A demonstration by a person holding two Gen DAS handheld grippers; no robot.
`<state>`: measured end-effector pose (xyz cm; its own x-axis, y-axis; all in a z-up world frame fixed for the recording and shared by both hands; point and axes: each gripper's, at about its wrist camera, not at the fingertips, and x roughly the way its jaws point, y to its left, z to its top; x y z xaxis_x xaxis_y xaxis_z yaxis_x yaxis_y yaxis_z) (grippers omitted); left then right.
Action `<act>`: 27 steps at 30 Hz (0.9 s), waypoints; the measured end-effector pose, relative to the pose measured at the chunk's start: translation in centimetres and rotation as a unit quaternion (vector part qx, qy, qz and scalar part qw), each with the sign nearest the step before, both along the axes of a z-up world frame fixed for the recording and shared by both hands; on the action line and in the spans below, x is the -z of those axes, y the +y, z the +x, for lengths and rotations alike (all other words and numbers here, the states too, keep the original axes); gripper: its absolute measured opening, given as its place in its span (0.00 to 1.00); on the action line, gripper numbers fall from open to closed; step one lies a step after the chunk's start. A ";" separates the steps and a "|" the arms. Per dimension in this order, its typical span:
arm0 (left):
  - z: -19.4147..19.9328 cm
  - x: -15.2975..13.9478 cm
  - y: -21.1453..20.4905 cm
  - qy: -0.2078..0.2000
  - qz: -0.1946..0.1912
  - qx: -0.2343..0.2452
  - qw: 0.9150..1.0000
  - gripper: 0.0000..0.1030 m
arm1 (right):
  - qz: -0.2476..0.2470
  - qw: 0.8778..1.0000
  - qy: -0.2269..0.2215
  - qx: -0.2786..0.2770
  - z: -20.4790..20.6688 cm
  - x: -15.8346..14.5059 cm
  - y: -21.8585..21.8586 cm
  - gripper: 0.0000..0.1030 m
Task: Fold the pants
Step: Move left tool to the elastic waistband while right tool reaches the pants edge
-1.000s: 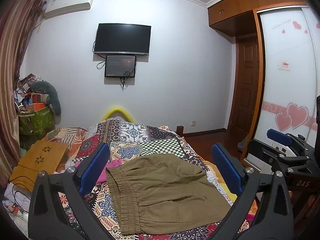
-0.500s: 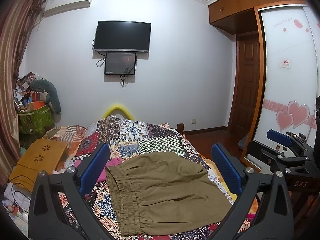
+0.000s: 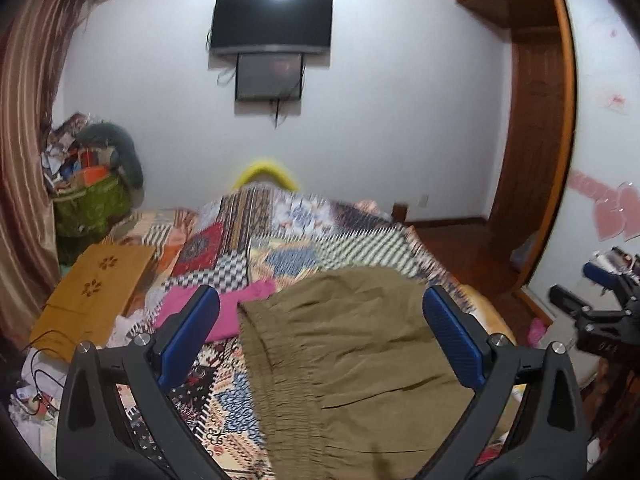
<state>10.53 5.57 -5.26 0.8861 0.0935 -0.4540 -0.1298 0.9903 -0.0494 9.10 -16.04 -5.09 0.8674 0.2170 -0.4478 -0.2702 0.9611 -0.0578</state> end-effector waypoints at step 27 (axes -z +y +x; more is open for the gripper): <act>13.8 18.3 7.1 0.266 -0.048 0.021 0.963 0.78 | -0.018 0.972 0.236 0.013 12.7 13.8 -2.9 0.70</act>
<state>24.32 12.66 -23.60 0.5279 -0.0018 -0.8493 -0.1228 0.9893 -0.0784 21.85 -18.90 -18.87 0.5687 0.1755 -0.8036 -0.2513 0.9673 0.0334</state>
